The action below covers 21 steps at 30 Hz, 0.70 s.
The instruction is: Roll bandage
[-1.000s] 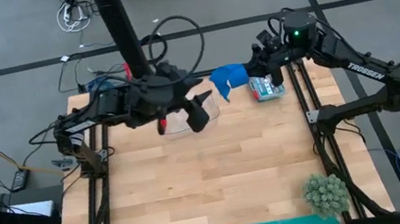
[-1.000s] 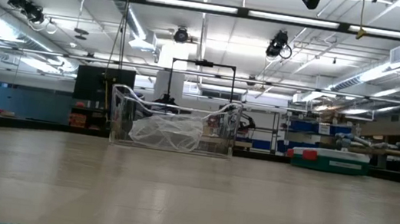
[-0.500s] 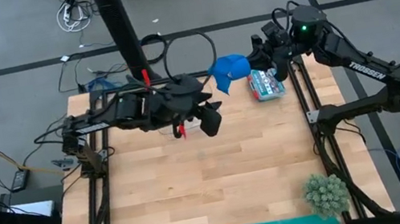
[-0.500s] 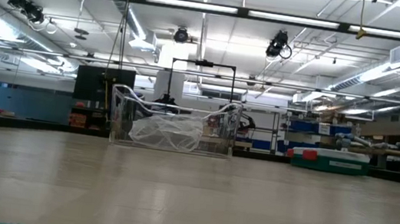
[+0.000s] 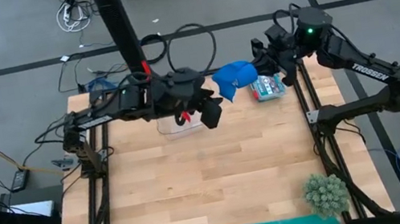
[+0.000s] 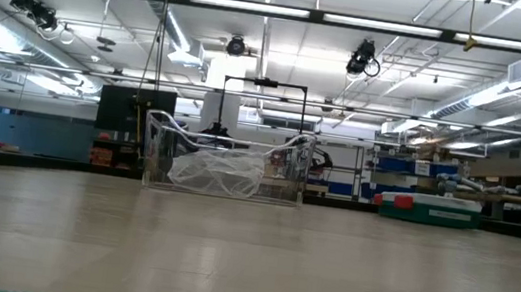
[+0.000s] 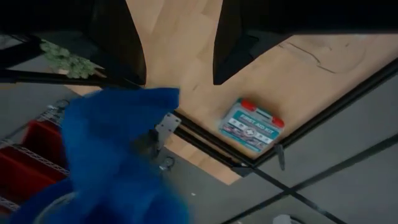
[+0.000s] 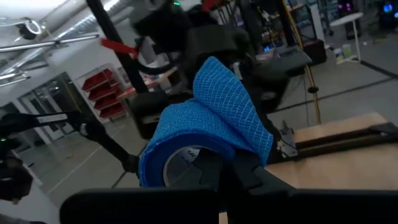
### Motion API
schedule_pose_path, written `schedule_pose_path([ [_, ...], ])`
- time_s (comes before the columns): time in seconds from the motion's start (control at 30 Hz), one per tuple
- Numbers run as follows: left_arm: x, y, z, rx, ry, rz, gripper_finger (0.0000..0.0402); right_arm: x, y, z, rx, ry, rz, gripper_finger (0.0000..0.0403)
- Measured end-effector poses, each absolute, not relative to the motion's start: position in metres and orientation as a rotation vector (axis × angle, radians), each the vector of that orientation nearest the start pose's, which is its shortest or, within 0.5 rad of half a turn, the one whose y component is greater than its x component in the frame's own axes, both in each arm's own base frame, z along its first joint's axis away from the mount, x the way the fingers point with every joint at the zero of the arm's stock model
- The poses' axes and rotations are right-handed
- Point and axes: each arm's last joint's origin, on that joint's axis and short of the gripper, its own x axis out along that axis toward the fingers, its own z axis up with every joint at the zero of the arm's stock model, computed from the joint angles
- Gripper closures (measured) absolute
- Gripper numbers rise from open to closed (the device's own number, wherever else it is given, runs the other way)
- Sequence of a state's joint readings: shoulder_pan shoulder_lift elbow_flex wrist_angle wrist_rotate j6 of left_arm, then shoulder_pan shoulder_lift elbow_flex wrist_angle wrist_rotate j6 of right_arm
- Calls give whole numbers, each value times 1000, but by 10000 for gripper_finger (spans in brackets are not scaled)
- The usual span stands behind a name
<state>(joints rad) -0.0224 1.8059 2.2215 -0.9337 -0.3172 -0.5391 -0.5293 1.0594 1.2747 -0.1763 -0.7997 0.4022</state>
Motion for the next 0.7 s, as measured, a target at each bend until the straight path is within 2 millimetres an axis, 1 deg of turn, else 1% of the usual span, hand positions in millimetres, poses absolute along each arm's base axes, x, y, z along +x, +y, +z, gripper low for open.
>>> schedule_pose_path([
  [0.17, 366, 6, 469, -455, 404, 366, 209, 182, -82, 454, 368, -7, 289, 403],
  [0.3, 371, 7, 478, -466, 331, 243, 209, 182, -82, 454, 367, -8, 291, 403],
  [0.4, 373, 5, 481, -456, 316, 165, 209, 182, -82, 454, 366, -8, 296, 403],
  [0.7, 373, 5, 482, -405, 313, 144, 209, 181, -81, 460, 367, -52, 317, 403],
])
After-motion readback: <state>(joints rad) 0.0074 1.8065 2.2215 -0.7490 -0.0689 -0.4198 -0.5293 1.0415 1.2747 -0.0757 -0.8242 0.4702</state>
